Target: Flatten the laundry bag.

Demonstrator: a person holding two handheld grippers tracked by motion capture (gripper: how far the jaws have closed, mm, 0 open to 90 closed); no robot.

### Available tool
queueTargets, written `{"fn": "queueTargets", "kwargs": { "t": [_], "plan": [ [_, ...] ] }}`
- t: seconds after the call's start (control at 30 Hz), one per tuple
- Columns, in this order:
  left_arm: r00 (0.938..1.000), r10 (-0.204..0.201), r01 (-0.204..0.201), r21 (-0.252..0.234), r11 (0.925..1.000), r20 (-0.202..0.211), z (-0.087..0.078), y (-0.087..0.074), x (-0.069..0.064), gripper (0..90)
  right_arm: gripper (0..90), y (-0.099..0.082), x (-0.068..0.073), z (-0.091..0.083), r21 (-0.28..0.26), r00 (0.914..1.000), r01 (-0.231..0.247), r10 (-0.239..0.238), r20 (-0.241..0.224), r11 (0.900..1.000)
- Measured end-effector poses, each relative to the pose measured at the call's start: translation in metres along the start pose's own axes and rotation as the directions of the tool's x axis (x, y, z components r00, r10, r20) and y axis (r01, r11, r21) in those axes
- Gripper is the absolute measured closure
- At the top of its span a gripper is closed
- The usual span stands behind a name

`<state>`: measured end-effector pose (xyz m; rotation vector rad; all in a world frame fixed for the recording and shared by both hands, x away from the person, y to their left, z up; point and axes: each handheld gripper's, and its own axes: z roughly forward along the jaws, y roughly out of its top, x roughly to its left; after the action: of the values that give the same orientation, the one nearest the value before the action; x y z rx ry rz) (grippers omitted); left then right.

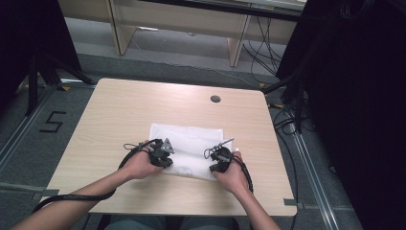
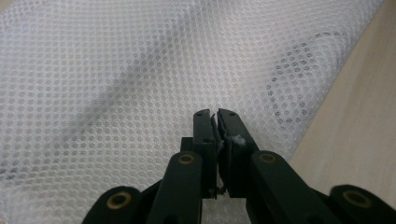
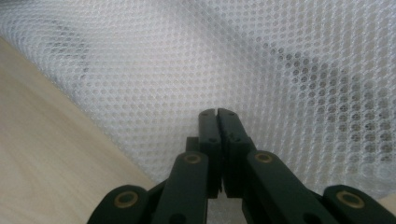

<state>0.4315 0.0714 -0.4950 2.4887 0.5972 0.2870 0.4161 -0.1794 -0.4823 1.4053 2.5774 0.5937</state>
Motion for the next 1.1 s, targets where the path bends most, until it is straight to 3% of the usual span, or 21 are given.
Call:
{"fn": "queueTargets", "kwargs": {
  "t": [0.2,0.3,0.4,0.47,0.5,0.53,0.57,0.63,0.7,0.77,0.8,0.83,0.93,1.1],
  "plan": [
    [0.9995,-0.019,0.019,-0.015,0.9997,-0.025,0.006,0.007,0.004,85.5,88.3,0.004,-0.008,0.001,0.002,0.9997,-0.023,0.023,0.003,0.9997],
    [0.9994,-0.034,0.034,-0.004,0.9994,-0.012,0.007,0.008,0.005,85.1,82.9,0.007,-0.011,0.000,0.012,0.9995,-0.029,0.029,-0.015,0.9995],
    [0.9983,-0.052,0.051,-0.034,0.9981,-0.026,0.009,0.009,0.005,83.6,81.2,0.021,-0.016,-0.013,-0.036,0.9997,-0.019,0.018,-0.015,0.9992],
    [0.9991,-0.036,0.036,-0.024,0.9991,-0.021,0.008,0.009,0.006,81.7,80.1,0.027,-0.018,-0.018,-0.052,0.9996,-0.028,0.028,-0.010,0.9982],
    [0.9989,-0.045,0.044,-0.025,0.9987,-0.015,0.008,0.010,0.007,78.5,76.0,0.042,-0.025,-0.023,-0.074,0.9996,-0.021,0.022,0.015,0.9970],
    [0.9974,-0.070,0.069,-0.050,0.9964,-0.017,0.009,0.010,0.006,78.5,76.0,0.042,-0.025,-0.023,-0.074,0.9996,-0.021,0.022,0.015,0.9970],
    [0.9969,-0.078,0.078,-0.076,0.9940,0.000,0.006,0.012,0.006,74.7,72.5,0.054,-0.034,-0.024,-0.094,0.9990,-0.018,0.022,0.040,0.9954],
    [0.9965,-0.083,0.083,-0.100,0.9915,0.002,0.005,0.013,0.004,71.1,71.2,0.059,-0.036,-0.024,-0.101,0.9988,-0.027,0.031,0.039,0.9946],
    [0.9982,-0.057,0.059,-0.136,0.9890,0.017,0.003,0.017,-0.002,68.1,68.0,0.074,-0.049,-0.015,-0.128,0.9968,-0.015,0.025,0.076,0.9917],
    [0.9988,-0.041,0.044,-0.141,0.9890,0.026,0.004,0.018,-0.005,65.8,66.0,0.076,-0.049,-0.013,-0.128,0.9961,-0.027,0.038,0.080,0.9913],
    [0.9994,0.003,0.001,-0.116,0.9933,0.033,0.003,0.019,-0.006,65.8,63.6,0.079,-0.051,-0.011,-0.118,0.9955,-0.017,0.028,0.091,0.9928],
    [0.9986,0.023,-0.017,-0.120,0.9927,0.047,0.006,0.021,-0.013,64.6,59.3,0.085,-0.056,-0.003,-0.133,0.9949,0.002,0.012,0.101,0.9911],
    [0.9971,0.031,-0.022,-0.131,0.9912,0.069,0.010,0.026,-0.018,64.1,54.0,0.090,-0.059,0.005,-0.134,0.9925,0.012,0.004,0.122,0.9909],
    [0.9957,0.053,-0.043,-0.124,0.9913,0.076,0.015,0.032,-0.024,65.6,51.4,0.097,-0.064,0.018,-0.133,0.9930,0.020,-0.004,0.118,0.9910]
  ]
}}
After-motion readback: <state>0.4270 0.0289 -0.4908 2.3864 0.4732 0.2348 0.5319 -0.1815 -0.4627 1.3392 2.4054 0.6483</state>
